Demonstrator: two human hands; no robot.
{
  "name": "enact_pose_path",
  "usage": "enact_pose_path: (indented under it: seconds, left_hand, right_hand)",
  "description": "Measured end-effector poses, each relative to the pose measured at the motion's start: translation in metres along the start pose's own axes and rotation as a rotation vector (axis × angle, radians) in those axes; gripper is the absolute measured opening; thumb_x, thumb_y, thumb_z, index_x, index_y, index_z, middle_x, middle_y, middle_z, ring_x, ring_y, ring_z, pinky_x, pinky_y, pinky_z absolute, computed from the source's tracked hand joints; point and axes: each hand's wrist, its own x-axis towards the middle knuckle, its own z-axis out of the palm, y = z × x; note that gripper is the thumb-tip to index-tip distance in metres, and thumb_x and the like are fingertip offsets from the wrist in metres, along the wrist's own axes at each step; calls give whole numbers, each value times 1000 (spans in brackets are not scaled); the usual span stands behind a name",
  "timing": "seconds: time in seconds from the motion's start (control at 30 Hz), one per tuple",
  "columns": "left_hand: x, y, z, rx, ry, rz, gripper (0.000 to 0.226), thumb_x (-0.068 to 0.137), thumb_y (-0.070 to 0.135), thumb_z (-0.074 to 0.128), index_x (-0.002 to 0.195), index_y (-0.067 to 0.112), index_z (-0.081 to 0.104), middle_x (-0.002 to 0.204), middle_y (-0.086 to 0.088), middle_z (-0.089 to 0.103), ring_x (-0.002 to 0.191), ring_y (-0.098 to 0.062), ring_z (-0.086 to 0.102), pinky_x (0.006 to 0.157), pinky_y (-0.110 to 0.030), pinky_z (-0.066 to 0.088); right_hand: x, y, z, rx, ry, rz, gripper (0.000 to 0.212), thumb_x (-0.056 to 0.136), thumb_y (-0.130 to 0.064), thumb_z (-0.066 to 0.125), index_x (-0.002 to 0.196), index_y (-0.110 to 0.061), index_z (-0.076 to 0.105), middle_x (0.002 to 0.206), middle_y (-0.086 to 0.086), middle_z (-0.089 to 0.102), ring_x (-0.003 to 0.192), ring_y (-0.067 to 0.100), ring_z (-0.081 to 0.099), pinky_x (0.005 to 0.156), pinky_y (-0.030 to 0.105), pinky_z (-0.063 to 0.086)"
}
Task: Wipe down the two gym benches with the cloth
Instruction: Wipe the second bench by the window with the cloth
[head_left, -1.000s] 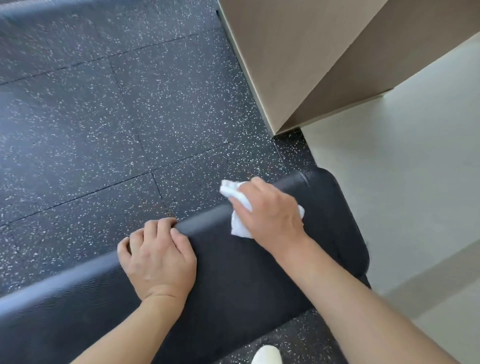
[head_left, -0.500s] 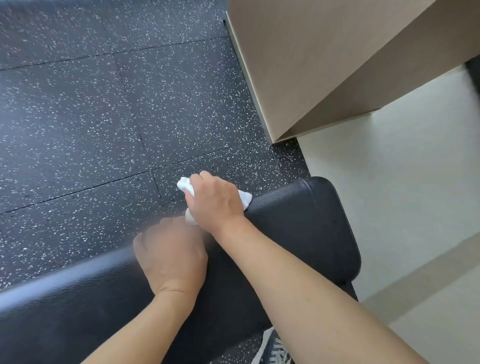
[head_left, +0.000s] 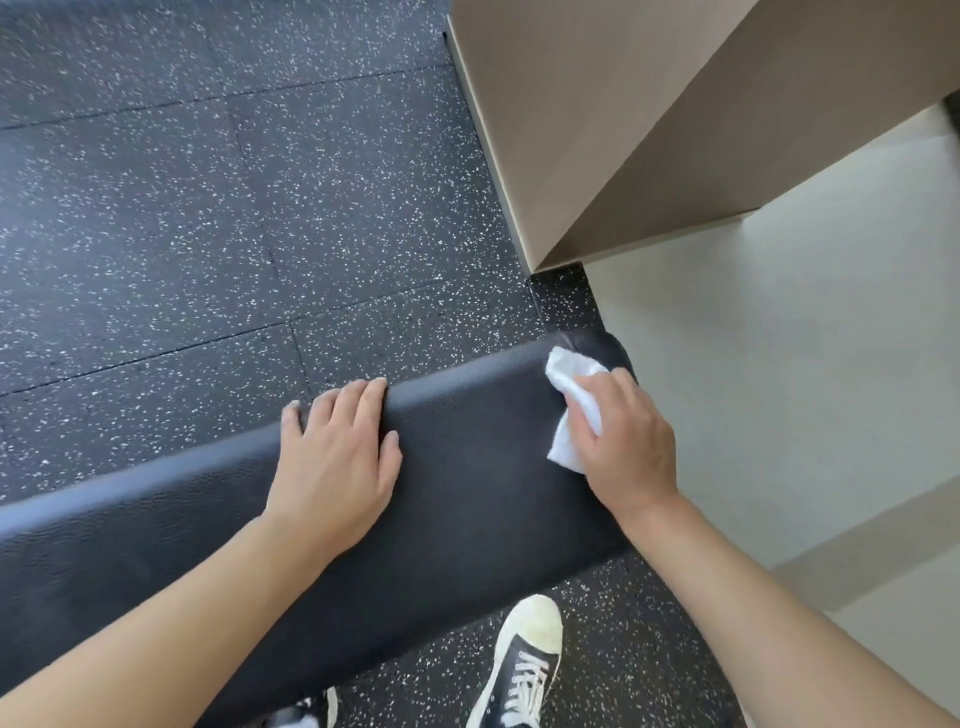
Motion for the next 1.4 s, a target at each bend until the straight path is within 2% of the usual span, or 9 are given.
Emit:
enact_pose_path:
  seconds: [0.13,0.3,0.4,0.5,0.73,0.9,1.1,1.23,1.4]
  left_hand:
    - [48,62,4,5,-30,92,58,107,45,21,153,15,41,147,-4,55,131,-31,52,109,-51,38]
    - [106,130,12,-157,-44,55,46,109,50,25,108,19,59,107,-4,63,106,-33,59,84,-45,43]
    - [110,139,19,-124,131,-37,46,107,49,25,81,23,53,79,5,55,80,-29,55,69,-39,35]
    - [108,142,25,-80,222,-56,45,106,44,29,69,21,42,64,8,47,67,-28,47,61,-38,30]
    - [109,143,26,-34,257,-67,41,102,42,27,70,20,39,63,7,45,63,-27,43,56,-36,22]
    - [111,143,29,-7,277,-96,40,99,43,23,73,19,41,61,7,41,56,-10,34,53,-31,16]
    - [110,144,29,-4,270,-100,34,99,42,24,81,26,48,62,15,38,67,-26,40,61,-36,24]
    - [109,144,28,-16,267,-108,35,99,42,25,84,26,52,67,12,44,70,-24,41,63,-36,27]
    - [109,145,27,-41,269,-108,38,98,42,25,90,27,59,77,9,57,73,-23,46,64,-35,29]
  right_hand:
    - [-71,-2,1,31,-46,-86,18,92,-29,57,106,-18,63,90,0,53,76,23,52,54,34,46]
    - [-104,27,-9,-3,-121,-212,17,87,-22,68,103,-17,70,85,-1,55,69,20,52,52,31,49]
    - [-98,62,-18,19,-46,-9,18,92,-24,58,103,-14,68,88,0,56,72,22,54,51,29,46]
    - [-83,80,-16,60,17,210,22,96,-29,53,99,-11,66,86,0,55,71,22,53,50,30,42]
    - [31,34,12,144,116,212,14,89,-21,71,95,-10,64,90,6,62,70,26,58,53,35,39]
    - [109,14,28,186,8,207,15,97,-24,59,109,-21,67,99,-1,64,88,21,61,61,31,35]
    - [27,46,18,255,130,84,11,94,-20,62,98,-16,71,89,3,58,77,24,54,59,37,47]
    - [-67,91,5,321,52,43,19,98,-21,58,115,-18,67,95,-3,48,78,20,51,65,34,50]
    - [-43,92,11,386,85,108,17,92,-22,65,106,-13,70,93,0,57,77,19,56,62,28,48]
